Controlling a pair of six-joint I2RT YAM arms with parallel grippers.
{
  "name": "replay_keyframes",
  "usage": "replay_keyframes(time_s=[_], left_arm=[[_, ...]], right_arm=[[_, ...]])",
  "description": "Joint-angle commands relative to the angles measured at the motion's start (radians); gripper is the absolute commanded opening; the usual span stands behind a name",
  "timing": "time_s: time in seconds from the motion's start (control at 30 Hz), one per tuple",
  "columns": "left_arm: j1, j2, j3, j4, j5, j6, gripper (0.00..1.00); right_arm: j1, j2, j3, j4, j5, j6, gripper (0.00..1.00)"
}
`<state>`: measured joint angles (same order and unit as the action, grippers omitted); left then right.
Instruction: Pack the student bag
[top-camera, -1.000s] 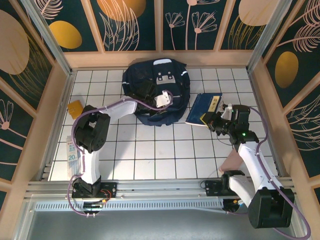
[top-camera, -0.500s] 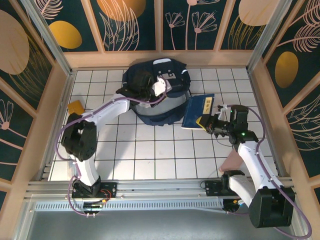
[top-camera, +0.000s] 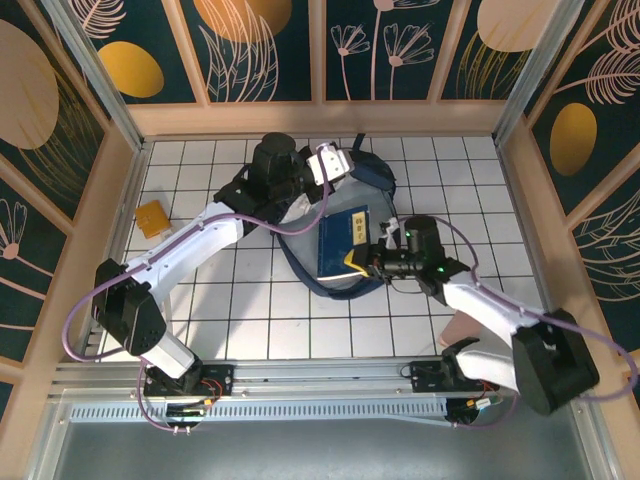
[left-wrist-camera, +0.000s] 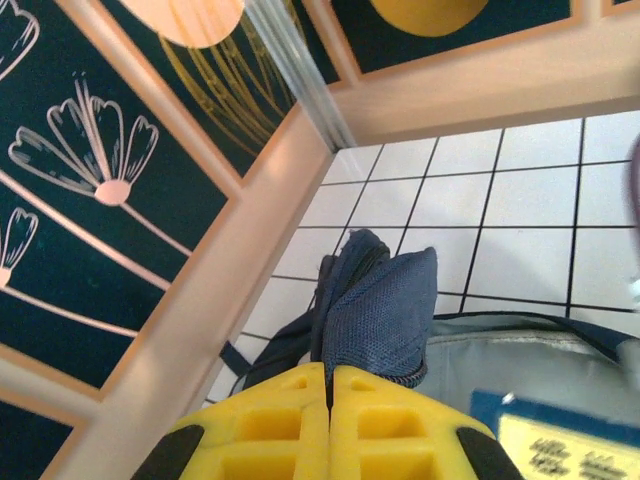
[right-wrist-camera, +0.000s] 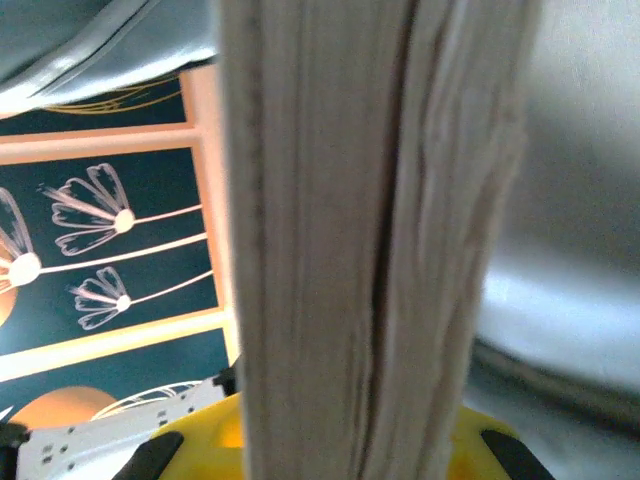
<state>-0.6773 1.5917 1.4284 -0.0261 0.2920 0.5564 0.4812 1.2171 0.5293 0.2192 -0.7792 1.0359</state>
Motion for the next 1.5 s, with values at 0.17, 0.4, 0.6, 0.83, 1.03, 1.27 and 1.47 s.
replay_keyframes(time_s=[0.17,0.4,0.6,0.83,1.03,1.27,1.47], left_arm=[[-0.005,-0.113,-0.043,0.187,0.14,0.013,0.0],[-0.007,-0.161,-0.08,0.186,0.159,0.038,0.0],[-0.007,-0.184,-0.105,0.159,0.151,0.074,0.0],[-0.007,-0.215,-0.17,0.184,0.111,0.075,0.0],[-0.007,-0.22,-0.192,0.195,0.081,0.083,0.0],[-0.007,-0.21,-0.197,0.193,0.091,0.085,0.0],[-0.006,-0.208,-0.195,0.169,0.114,0.095,0.0]], right_arm=[[0.016,0.32,0.151,0.367,0.02,0.04,0.0],[0.029,0.566,0.276,0.458,-0.062,0.018,0.0],[-0.006,0.657,0.392,0.283,-0.046,-0.098,0.08],[-0.091,0.691,0.474,0.049,0.023,-0.162,0.44],[-0.096,0.589,0.396,0.063,0.07,-0.089,0.4],[-0.081,0.491,0.248,0.26,0.157,0.061,0.0],[-0.087,0.564,0.315,0.285,0.154,0.066,0.0]])
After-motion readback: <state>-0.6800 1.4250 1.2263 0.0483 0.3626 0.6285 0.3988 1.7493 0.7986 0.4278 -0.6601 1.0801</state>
